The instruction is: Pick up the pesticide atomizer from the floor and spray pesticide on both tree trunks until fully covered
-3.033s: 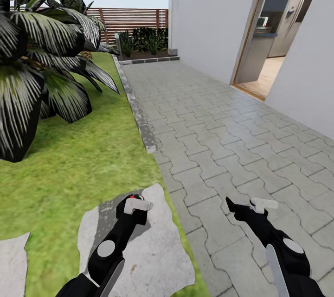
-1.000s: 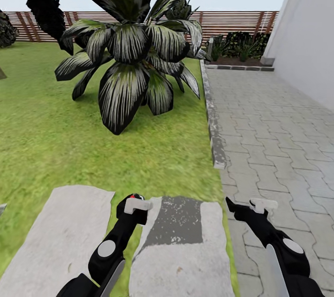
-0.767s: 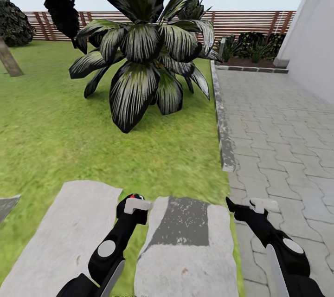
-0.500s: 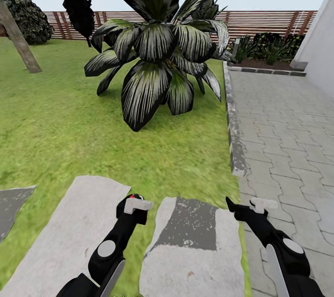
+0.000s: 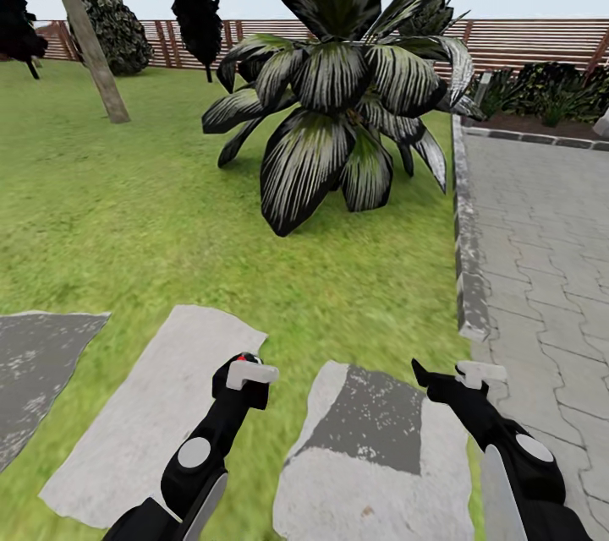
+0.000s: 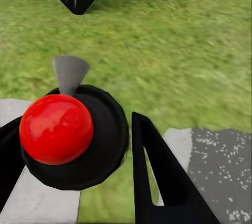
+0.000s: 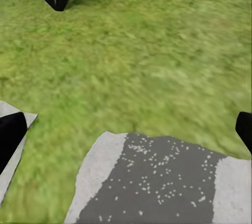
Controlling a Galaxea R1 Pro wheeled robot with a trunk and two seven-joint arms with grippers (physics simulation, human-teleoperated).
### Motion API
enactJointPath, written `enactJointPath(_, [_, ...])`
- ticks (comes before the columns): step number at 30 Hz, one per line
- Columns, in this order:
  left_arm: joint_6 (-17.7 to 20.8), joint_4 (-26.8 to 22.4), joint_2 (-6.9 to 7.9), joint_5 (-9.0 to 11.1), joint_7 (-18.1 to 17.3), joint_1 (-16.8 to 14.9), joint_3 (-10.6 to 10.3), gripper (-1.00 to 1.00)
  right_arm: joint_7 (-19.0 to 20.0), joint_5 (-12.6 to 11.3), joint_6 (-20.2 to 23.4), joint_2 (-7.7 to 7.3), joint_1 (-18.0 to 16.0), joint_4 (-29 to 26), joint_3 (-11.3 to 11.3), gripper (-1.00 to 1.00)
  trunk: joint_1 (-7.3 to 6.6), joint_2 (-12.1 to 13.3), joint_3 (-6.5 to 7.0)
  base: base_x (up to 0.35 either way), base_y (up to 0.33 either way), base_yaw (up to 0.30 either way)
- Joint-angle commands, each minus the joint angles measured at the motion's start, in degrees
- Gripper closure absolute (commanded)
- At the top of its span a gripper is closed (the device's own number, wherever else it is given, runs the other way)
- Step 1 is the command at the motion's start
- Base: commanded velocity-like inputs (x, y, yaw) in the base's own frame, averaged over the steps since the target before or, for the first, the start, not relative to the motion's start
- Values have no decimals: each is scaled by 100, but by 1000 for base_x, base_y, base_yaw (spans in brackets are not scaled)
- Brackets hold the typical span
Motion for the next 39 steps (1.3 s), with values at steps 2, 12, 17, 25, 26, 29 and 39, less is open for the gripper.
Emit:
enactJointPath(2, [17, -5, 6, 47, 68, -9, -21, 100, 22, -55, 38, 6, 0, -8, -17, -100, -1, -2, -4, 0, 0, 285])
enactJointPath(12, [4, 4, 6, 36, 93, -10, -21, 100, 23, -55, 44, 8, 1, -8, -14, -100, -1, -2, -4, 0, 0, 285])
enactJointPath(17, [1, 5, 6, 32, 98, -10, -21, 100, 24, -55, 39, 6, 5, -8, -9, -100, -1, -2, -4, 0, 0, 285])
enactJointPath(25, [0, 7, 1, 25, 105, -11, -21, 100, 24, -55, 37, 6, 2, -8, -8, -100, -1, -2, -4, 0, 0, 285])
enactJointPath(26, [0, 8, 1, 25, 105, -11, -21, 100, 24, -55, 37, 6, 3, -8, -8, -100, -1, -2, -4, 0, 0, 285])
enactJointPath(29, [0, 9, -5, 24, 105, -11, -21, 100, 24, -55, 36, 6, 5, -8, -8, -100, -1, -2, -4, 0, 0, 285])
enactJointPath(39, [0, 8, -9, 24, 106, -11, -21, 100, 24, -55, 33, 6, 6, -8, -6, -100, -1, -2, 2, 0, 0, 285])
